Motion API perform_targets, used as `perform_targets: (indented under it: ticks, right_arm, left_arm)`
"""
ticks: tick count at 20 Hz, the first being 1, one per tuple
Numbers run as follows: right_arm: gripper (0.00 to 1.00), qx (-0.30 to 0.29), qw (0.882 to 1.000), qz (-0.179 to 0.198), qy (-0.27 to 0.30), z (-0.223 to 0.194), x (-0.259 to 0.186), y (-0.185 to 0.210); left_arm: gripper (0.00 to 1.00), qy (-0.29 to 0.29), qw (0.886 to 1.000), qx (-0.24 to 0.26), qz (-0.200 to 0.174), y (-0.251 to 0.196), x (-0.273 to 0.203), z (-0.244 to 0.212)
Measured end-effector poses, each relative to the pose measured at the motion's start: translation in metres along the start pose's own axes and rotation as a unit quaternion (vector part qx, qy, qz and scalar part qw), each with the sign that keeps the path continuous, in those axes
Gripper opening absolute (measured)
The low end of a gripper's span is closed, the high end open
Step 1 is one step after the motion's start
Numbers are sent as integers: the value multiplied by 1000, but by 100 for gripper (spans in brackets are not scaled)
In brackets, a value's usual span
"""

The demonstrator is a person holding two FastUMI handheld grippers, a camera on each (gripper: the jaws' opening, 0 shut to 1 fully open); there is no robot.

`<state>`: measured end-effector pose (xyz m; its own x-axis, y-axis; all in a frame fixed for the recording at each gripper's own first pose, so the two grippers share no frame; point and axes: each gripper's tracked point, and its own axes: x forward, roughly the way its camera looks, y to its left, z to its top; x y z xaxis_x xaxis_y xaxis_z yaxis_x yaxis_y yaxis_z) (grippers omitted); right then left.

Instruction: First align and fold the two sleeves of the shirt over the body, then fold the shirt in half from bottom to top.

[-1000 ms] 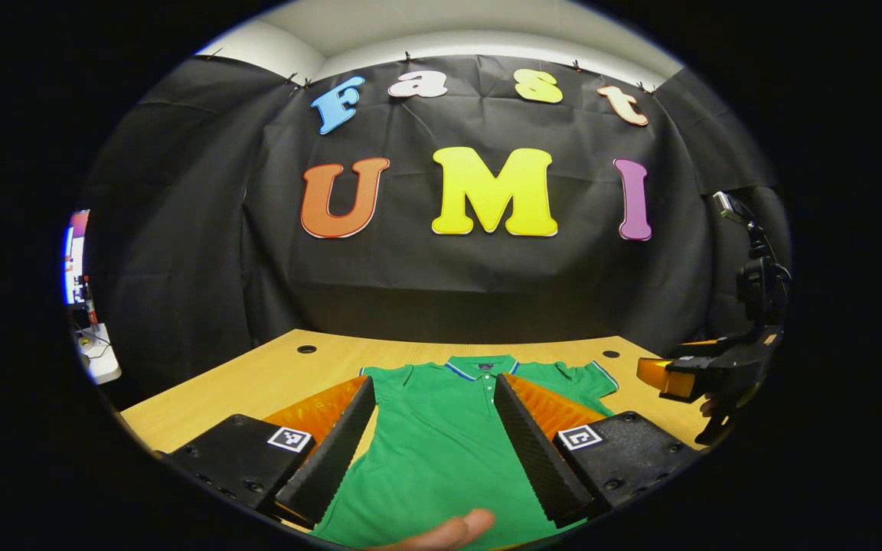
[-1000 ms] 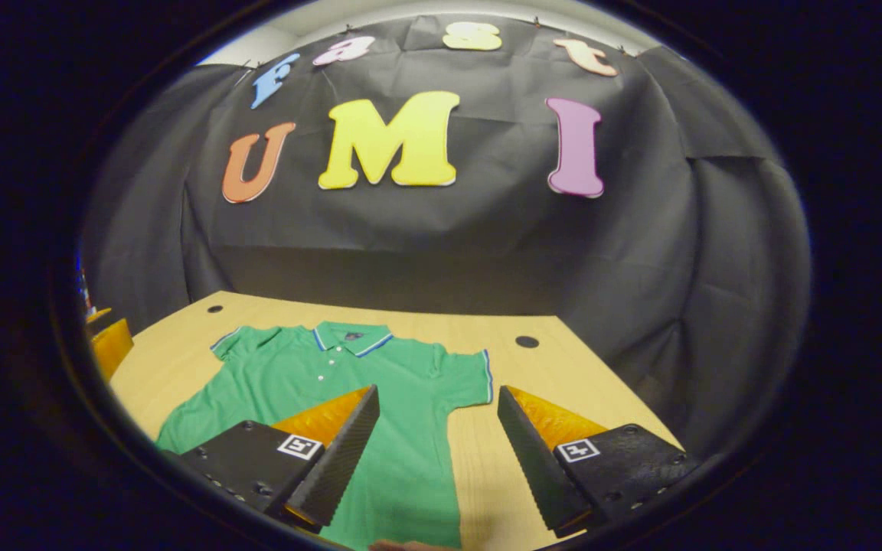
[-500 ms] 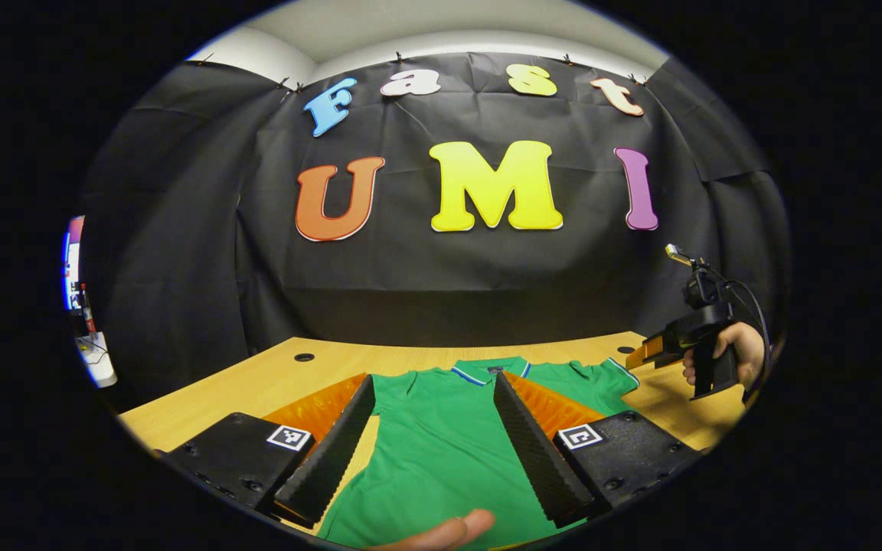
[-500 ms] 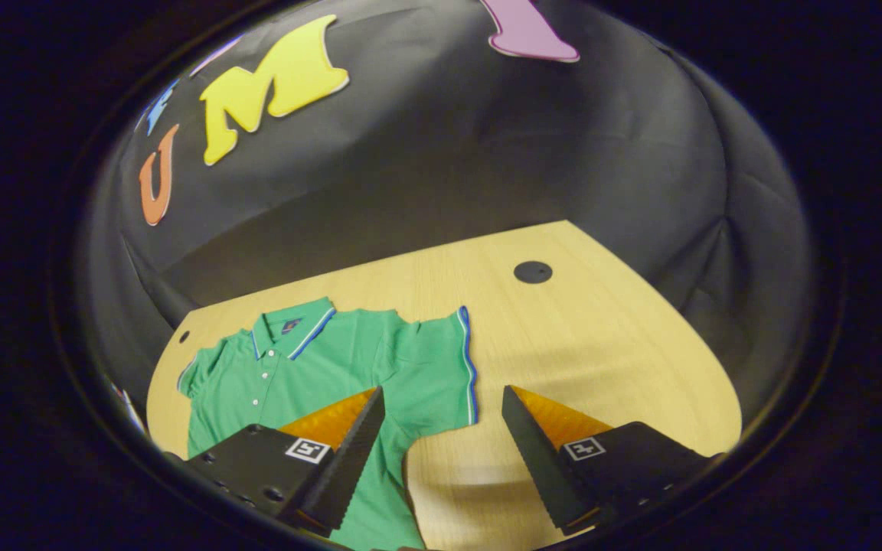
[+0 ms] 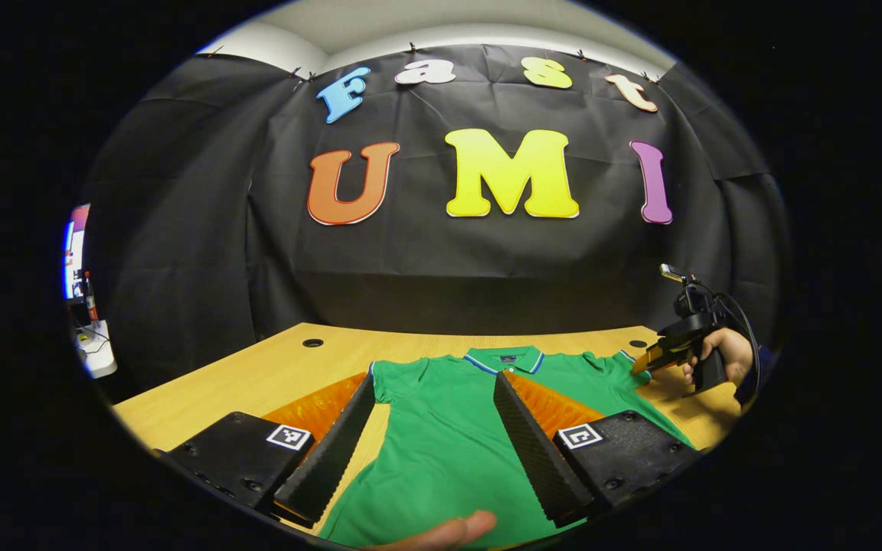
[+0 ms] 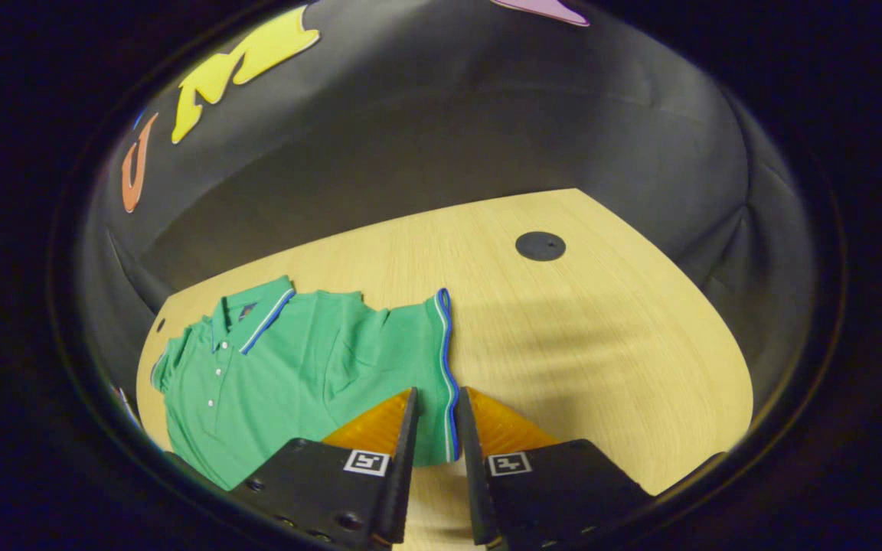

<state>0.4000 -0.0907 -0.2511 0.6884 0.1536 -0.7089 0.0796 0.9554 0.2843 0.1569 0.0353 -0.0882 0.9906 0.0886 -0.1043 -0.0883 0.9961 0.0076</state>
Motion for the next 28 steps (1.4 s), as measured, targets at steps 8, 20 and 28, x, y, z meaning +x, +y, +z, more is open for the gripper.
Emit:
perform_targets:
  ticks: [8,20,28]
  right_arm:
    - [4,33,999,7,3,1,-5,9]
    - [0,5,999,34,-18,17,-32,60]
    - [64,7,999,-30,-12,21,-17,8]
  left_arm:
    - [100,16,1000,-11,-15,-6,-4,-11]
    - [100,15,999,-29,-2,26,-16,-16]
    - [100,34,999,-43,0,37,-18,-32]
